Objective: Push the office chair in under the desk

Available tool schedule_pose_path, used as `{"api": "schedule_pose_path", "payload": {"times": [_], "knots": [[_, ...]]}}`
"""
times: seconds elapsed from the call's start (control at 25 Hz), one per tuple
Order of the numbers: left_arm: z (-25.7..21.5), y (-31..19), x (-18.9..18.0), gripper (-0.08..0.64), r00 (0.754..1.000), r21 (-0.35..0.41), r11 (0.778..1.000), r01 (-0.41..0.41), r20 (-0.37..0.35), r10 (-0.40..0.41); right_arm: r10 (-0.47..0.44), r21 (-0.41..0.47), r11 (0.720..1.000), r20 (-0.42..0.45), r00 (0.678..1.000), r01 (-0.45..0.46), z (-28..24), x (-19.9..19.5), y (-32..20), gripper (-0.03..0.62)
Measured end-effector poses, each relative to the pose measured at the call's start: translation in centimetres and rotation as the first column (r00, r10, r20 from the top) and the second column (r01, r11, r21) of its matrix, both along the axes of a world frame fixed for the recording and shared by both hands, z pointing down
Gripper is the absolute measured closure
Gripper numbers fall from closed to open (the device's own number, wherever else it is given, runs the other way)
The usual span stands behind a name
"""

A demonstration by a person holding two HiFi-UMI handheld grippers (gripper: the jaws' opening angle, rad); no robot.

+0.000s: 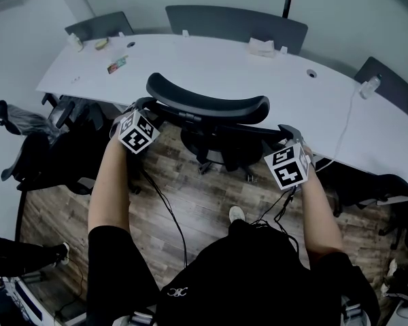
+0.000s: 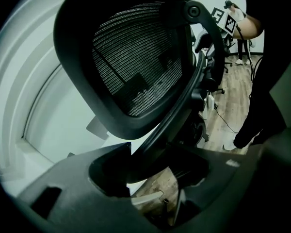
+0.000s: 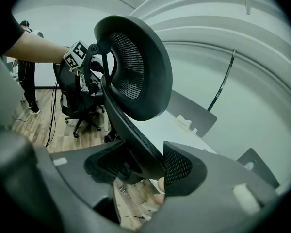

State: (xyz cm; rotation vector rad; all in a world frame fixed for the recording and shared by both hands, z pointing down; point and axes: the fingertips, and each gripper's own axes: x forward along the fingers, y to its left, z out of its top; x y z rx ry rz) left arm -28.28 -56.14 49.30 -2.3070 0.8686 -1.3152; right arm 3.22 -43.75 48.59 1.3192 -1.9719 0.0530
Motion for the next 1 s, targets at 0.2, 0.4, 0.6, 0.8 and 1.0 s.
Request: {"api": "schedule_pose_path", "payload": {"times": [0.2, 0.4, 0.6, 0.8, 1.0], "knots": [[0.1, 0.0, 0.1, 0.345, 1.0, 0.016, 1.0, 0.002, -0.027, -0.002, -0.005, -0.005, 1.0, 0.012, 1.0, 0.005, 0.3, 0.1, -0.1, 0.335], [-0.1, 0.4, -0.5, 0.337, 0.995, 0.022, 0.996, 0.088, -0.044, -0.087, -0.04, 0.008, 0.999, 0.025, 0.999, 0.04, 0.4, 0.1, 0.1, 0.327], [-1.6, 1.7, -0.7, 0.426, 0.958, 0.04, 0.972, 0.23, -0.185, -0.219, -0.07, 0.1, 0.993, -0.009, 0.998, 0.07, -1.0, -0.1, 1.3, 0.381], [-5.8, 4.5, 0.1, 0.52, 0.858, 0.06, 0.93, 0.362, -0.411, -0.307, -0.071, 0.288, 0.957, 0.173, 0.982, 0.018, -5.8, -0.6, 2.9, 0.582], [-10.7, 10.8, 3.1, 0.554, 0.695, 0.053, 0.912, 0.406, -0.666, -0.271, -0.133, 0.37, 0.929, 0.347, 0.928, -0.005, -9.5, -1.5, 5.7, 0.584]]}}
